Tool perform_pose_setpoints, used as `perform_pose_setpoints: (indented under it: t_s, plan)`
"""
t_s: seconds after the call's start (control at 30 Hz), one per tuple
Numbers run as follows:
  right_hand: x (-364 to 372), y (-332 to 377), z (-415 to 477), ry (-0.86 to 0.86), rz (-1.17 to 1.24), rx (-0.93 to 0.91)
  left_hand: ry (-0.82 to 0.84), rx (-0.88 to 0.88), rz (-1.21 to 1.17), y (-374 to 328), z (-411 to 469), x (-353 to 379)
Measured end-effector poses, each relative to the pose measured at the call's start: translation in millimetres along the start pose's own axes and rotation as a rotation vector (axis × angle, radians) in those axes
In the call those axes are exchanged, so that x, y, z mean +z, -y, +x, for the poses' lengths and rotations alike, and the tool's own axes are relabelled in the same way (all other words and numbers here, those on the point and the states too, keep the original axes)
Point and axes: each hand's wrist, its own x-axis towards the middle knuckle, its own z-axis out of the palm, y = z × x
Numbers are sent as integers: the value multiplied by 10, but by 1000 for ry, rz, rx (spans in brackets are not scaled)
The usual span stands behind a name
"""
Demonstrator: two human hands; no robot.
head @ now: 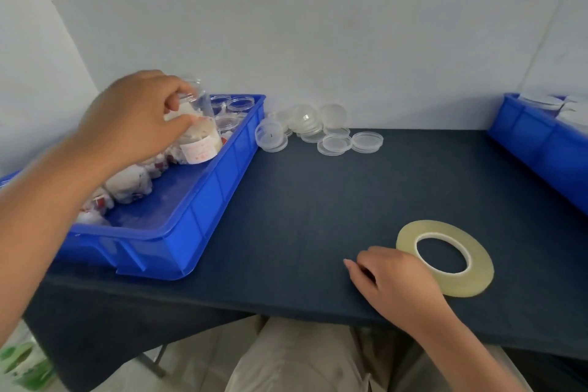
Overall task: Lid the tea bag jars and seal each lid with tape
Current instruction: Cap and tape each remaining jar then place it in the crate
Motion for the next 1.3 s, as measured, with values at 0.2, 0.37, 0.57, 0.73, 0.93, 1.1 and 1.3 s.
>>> perform_pose_setpoints:
  t_s: [0.2, 0.37, 0.57, 0.73, 0.93, 1.1, 1.3]
  plan:
    - [-123, 53, -14, -51, 156, 96, 145, 203, -279, -988, -47, -69]
    - [-145, 60, -37, -45, 307, 195, 342, 264, -449, -1717, -324, 502]
    - [-154, -32, 42, -98, 433, 369, 367, 362, -563, -2090, -402, 1073]
    - [-54, -107, 76, -182, 520, 470, 338, 441, -835, -2065, -318, 1369]
    - [6, -138, 94, -159, 392, 450, 207, -152, -825, -1955, 366, 2231]
    - [-19, -155, 94, -139, 381, 427, 574, 97, -131, -1688, 952, 3008]
    - [2, -176, 94, -142, 392, 411, 402, 49, -157, -1699, 1010, 3259]
